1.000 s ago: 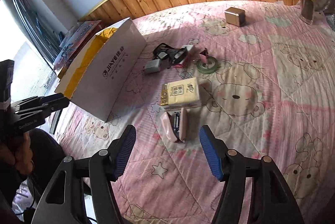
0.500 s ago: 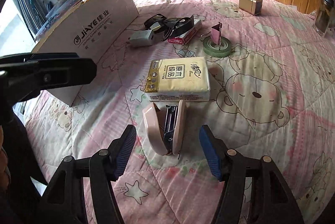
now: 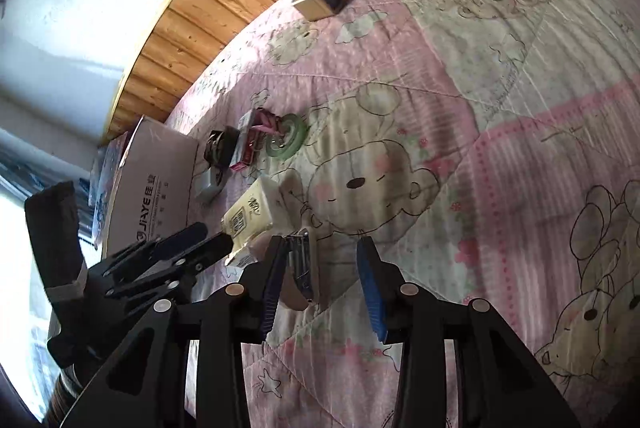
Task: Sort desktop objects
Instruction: 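Grasp the yellow tissue pack with the left tool while the right tool grasps the pink stapler, then carry the tissue pack in the left tool while the right tool carries the stapler into the box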
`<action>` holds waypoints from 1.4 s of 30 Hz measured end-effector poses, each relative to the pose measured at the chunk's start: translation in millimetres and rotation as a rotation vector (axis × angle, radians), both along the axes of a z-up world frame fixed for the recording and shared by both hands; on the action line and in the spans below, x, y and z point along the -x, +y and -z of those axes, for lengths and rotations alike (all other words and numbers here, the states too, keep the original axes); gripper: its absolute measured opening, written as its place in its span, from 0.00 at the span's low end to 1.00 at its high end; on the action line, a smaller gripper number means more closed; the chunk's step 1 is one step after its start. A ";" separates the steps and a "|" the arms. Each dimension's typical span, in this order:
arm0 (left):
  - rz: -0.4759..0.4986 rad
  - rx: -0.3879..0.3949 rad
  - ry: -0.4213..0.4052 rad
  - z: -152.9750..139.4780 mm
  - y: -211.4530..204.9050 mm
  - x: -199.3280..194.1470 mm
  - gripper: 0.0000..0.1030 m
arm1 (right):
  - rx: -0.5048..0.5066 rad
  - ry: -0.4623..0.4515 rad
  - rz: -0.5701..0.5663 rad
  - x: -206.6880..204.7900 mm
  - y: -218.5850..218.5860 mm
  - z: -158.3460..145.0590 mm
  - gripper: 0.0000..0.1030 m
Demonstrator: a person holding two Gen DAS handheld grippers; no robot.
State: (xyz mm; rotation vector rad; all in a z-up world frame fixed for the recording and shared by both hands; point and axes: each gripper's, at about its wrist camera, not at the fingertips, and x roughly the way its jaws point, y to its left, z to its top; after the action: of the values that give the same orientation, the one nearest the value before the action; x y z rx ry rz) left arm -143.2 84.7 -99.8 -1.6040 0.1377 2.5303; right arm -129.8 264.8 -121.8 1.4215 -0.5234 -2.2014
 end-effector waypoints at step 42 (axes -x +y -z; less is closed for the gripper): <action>-0.183 -0.187 0.070 -38.2 -36.0 -66.7 0.51 | -0.178 0.139 -0.099 -2.4 -43.2 -6.0 0.25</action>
State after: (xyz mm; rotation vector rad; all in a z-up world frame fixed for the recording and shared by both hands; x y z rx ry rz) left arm -76.5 48.7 -61.6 -1.5199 -0.2428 2.6416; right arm -127.4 221.6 -115.8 1.3370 -0.2086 -2.2924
